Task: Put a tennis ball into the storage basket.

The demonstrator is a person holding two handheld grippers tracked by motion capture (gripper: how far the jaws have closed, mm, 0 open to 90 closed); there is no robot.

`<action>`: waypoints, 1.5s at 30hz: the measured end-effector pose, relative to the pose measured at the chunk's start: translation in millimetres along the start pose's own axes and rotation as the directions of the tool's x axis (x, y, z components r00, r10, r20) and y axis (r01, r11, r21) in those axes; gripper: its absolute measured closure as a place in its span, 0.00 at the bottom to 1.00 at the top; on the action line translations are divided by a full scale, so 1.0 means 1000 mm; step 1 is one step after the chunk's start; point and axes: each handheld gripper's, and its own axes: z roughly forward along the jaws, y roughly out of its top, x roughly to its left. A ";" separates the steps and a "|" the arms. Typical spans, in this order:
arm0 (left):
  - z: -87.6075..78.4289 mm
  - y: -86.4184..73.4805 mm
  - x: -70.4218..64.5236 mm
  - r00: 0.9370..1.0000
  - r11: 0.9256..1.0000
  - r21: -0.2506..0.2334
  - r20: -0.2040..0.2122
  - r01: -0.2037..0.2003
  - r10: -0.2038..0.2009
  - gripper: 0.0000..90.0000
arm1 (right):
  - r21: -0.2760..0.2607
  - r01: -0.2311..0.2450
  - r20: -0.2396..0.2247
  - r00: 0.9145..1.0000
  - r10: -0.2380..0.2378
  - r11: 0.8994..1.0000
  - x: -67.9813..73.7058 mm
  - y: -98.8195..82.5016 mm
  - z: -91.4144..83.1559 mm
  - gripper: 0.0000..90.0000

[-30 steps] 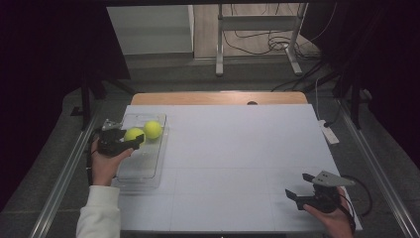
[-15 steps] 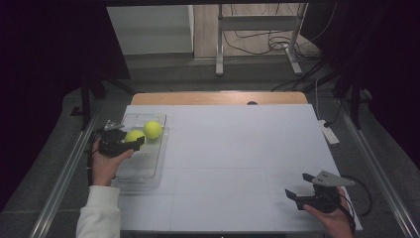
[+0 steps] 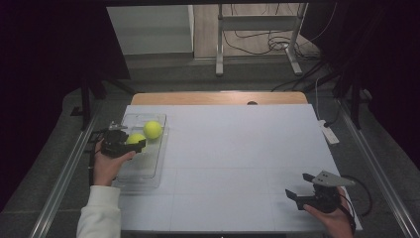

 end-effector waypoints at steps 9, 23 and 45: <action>0.006 -0.001 -0.002 1.000 0.999 0.041 -0.011 -0.025 0.026 0.31 | 0.000 0.001 0.000 1.000 -0.001 1.000 0.000 0.000 0.000 0.12; 0.008 -0.002 -0.001 1.000 0.999 0.047 -0.009 -0.012 0.013 0.34 | -0.001 0.003 0.003 1.000 -0.003 1.000 0.000 0.001 -0.001 0.12; -0.008 0.002 -0.005 0.993 0.992 -0.124 0.116 0.026 -0.012 0.20 | 0.002 0.004 0.001 1.000 -0.004 1.000 0.000 0.001 0.000 0.12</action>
